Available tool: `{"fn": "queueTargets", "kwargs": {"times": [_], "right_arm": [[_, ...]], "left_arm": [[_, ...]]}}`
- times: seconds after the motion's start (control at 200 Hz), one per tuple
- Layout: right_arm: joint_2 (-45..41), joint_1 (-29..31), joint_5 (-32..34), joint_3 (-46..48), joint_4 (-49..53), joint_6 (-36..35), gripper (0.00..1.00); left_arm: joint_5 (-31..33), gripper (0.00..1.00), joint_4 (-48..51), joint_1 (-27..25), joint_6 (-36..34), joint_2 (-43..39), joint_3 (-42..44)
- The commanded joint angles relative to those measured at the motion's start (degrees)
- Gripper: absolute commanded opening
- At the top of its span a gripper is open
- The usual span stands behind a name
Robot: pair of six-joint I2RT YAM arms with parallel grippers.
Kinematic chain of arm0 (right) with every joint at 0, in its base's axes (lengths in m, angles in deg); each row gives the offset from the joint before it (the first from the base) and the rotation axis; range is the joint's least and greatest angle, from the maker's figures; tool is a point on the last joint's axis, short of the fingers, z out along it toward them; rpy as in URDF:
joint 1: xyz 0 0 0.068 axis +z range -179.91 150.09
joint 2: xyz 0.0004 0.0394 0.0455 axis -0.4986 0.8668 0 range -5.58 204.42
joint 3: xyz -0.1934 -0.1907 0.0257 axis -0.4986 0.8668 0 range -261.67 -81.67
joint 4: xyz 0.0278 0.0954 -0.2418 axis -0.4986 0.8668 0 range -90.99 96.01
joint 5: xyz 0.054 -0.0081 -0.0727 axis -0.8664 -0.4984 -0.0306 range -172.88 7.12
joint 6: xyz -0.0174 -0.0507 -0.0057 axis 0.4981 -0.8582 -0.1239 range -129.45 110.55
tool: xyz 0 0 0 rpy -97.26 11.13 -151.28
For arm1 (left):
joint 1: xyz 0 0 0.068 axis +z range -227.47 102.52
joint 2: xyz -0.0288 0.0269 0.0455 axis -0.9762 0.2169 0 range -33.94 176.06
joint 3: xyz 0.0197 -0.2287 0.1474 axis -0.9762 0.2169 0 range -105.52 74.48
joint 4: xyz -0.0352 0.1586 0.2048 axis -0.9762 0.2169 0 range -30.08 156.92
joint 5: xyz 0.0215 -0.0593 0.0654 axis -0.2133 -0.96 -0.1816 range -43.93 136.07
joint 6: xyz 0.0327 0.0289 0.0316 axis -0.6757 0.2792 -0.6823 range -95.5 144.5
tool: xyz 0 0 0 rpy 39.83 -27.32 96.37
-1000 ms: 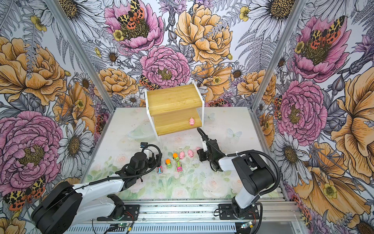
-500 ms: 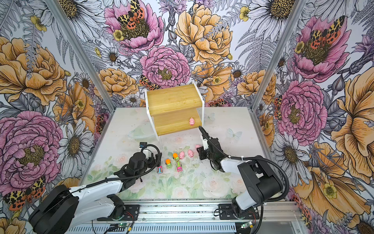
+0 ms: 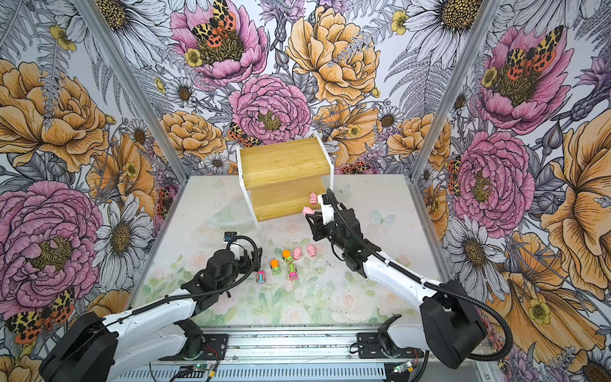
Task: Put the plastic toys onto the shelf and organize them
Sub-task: 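Carry the second pig onto the lower shelf beside the first and release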
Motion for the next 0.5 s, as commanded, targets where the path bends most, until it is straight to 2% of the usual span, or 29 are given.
{"fn": "queueTargets", "kwargs": {"times": [0.0, 0.22, 0.495], "right_arm": [[4.09, 1.35, 4.26, -3.9, -1.09, 1.3, 0.27], [11.82, 4.75, 10.0, -10.88, 0.02, 1.97, 0.26], [16.6, 6.69, 17.04, -14.52, -0.17, 3.91, 0.26]], "left_arm": [[1.16, 0.99, 0.74, 0.06, 0.22, -0.83, 1.0], [0.46, 0.99, 0.87, 0.67, -0.3, -1.7, 1.13], [-0.6, 0.99, 0.44, 1.55, -0.13, -2.59, 1.85]]}}
